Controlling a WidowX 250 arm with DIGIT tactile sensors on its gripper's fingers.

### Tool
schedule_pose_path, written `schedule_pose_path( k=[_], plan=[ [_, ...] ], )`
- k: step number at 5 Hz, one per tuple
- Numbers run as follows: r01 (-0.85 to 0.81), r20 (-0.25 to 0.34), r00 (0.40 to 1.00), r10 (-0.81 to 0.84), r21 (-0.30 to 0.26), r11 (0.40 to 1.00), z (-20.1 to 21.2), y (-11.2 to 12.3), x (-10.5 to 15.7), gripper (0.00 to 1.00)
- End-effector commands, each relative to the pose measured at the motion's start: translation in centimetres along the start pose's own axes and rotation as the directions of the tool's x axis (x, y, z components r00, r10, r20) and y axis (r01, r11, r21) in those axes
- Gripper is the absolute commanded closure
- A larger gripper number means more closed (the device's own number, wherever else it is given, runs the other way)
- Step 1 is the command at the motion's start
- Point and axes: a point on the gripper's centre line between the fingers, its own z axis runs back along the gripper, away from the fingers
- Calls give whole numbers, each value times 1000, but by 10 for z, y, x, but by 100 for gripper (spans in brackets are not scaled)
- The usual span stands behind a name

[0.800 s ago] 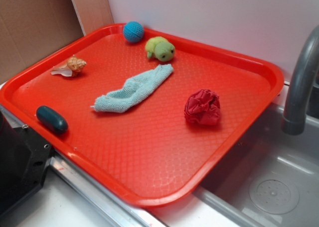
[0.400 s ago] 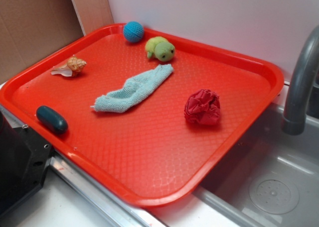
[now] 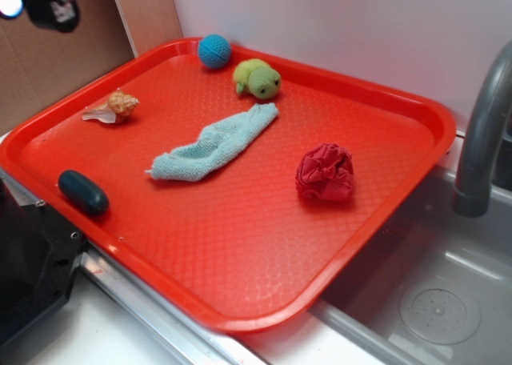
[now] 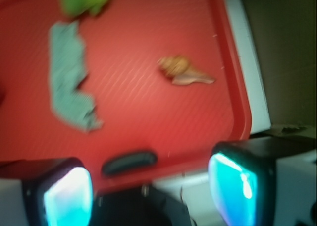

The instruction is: Grab the shell.

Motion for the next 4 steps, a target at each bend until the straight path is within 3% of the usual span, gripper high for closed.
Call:
schedule_pose_path(
  k=[1,2,3,4],
  plan=[
    [-459,126,873,470,-108,882,-35,17,38,0],
    [-663,119,730,673,-116,739,-60,17,46,0],
    [-830,99,545,833,-81,552,-82,19,56,0],
    [-858,93,507,857,-42,512,-100,23,56,0]
  ],
)
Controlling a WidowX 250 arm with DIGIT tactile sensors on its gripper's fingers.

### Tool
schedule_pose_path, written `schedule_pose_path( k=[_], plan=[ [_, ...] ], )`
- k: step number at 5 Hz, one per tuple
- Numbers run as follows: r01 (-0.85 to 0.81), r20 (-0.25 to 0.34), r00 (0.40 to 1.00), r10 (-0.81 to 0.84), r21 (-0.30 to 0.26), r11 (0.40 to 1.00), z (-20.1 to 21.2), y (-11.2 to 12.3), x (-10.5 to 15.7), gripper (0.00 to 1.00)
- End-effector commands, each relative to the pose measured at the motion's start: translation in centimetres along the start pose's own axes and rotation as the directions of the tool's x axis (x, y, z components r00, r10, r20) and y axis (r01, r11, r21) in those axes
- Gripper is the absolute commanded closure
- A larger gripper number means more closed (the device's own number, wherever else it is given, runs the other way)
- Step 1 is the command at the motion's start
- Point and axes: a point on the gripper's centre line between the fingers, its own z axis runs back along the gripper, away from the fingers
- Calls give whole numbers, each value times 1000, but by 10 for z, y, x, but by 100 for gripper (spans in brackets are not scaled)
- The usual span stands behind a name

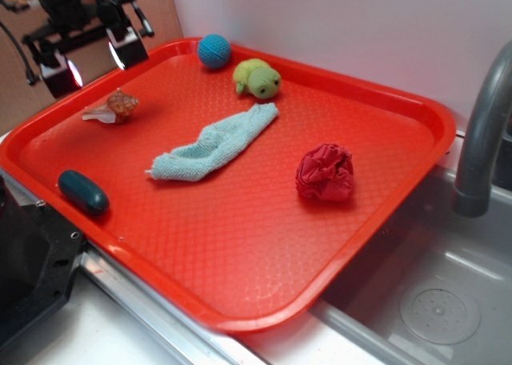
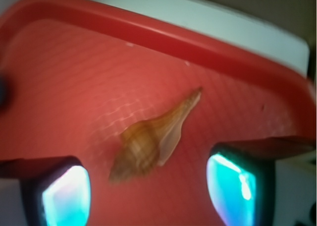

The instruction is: Grab the shell.

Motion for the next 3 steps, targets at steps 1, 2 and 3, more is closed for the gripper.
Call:
schedule_pose_path(
  k=[1,2,3],
  plan=[
    [-50,-4,999,50,28,998,-27,-5,6,0],
    [-68,-43,997,71,75,995,-41,-5,-2,0],
    [-83,-42,995,87,91,992,-43,-1,-8,100]
  ],
)
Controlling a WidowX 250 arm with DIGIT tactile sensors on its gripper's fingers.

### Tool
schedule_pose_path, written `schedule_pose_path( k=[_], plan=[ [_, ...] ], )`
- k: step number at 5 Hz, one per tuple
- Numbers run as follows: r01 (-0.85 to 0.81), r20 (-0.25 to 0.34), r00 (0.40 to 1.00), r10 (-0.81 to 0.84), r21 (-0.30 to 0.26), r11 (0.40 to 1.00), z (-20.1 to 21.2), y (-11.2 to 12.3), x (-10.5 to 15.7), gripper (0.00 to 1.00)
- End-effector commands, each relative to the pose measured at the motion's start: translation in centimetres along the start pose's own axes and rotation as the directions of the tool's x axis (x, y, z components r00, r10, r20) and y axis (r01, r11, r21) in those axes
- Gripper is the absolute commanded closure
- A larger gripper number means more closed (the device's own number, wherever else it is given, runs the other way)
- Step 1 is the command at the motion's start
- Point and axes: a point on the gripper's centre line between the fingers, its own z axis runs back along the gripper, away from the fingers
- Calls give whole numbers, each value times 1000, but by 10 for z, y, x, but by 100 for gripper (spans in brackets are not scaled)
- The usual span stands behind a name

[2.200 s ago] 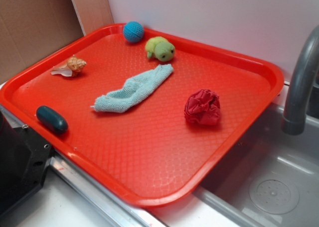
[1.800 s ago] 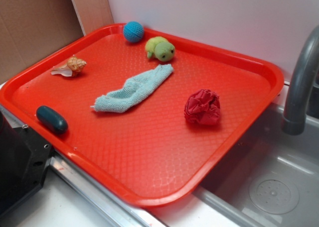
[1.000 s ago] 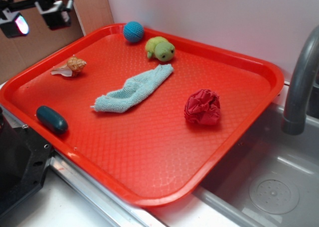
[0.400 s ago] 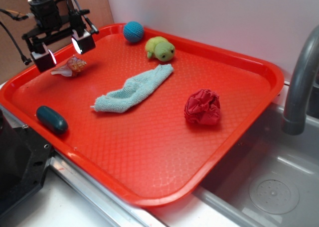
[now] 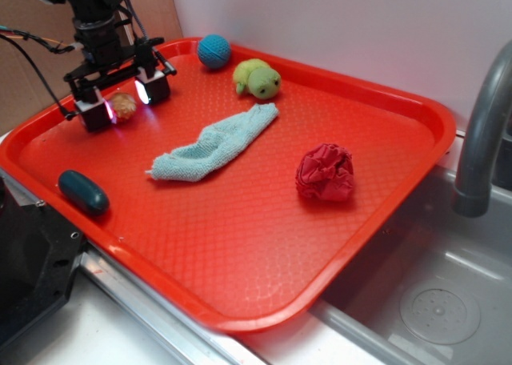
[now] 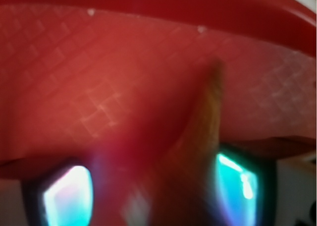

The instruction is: Grab the shell.

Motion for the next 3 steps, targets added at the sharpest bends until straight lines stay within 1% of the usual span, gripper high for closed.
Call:
schedule_pose_path(
  k=[1,2,3],
  plan=[
    [109,0,994,-110,30,994,29,27,-14,100],
    [349,27,937,-348,-70,934,76,48,-20,100],
    [570,54,822,-567,-85,817,126,60,-30,100]
  ],
)
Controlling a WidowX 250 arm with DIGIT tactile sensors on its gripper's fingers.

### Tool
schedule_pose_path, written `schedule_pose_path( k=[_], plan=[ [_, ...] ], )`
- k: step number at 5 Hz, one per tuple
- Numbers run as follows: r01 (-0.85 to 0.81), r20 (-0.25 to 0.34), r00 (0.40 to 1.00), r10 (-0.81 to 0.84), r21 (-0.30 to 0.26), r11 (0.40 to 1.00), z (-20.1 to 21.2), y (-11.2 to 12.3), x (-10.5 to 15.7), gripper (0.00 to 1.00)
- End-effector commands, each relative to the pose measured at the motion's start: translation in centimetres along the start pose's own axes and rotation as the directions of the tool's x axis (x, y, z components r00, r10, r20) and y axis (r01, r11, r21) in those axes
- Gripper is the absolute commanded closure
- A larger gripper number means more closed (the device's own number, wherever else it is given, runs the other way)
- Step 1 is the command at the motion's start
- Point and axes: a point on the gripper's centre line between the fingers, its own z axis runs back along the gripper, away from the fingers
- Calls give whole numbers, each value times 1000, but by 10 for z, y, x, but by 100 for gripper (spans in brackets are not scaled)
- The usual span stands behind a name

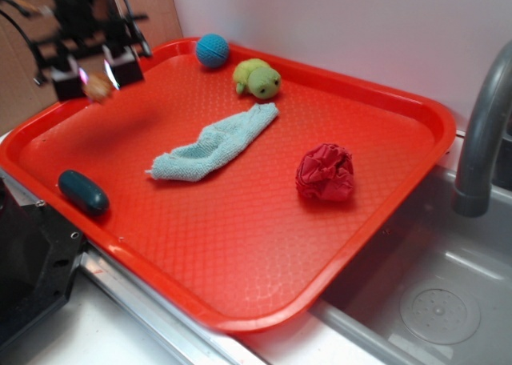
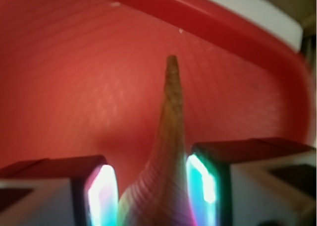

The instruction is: Grab the shell.

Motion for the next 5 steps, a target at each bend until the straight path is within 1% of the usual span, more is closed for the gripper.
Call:
schedule_pose_path(
  k=[1,2,3,4,5],
  plan=[
    [461,11,887,-462,-92,882,87,11,-17,100],
    [643,-3,763,-646,-89,760,105,-10,-37,100],
    [776,38,630,-776,-44,629,120,-31,-67,100],
    [823,74,566,-821,-101,559,125,-35,-78,100],
    [825,75,563,-823,-96,556,124,-33,-75,100]
  ],
)
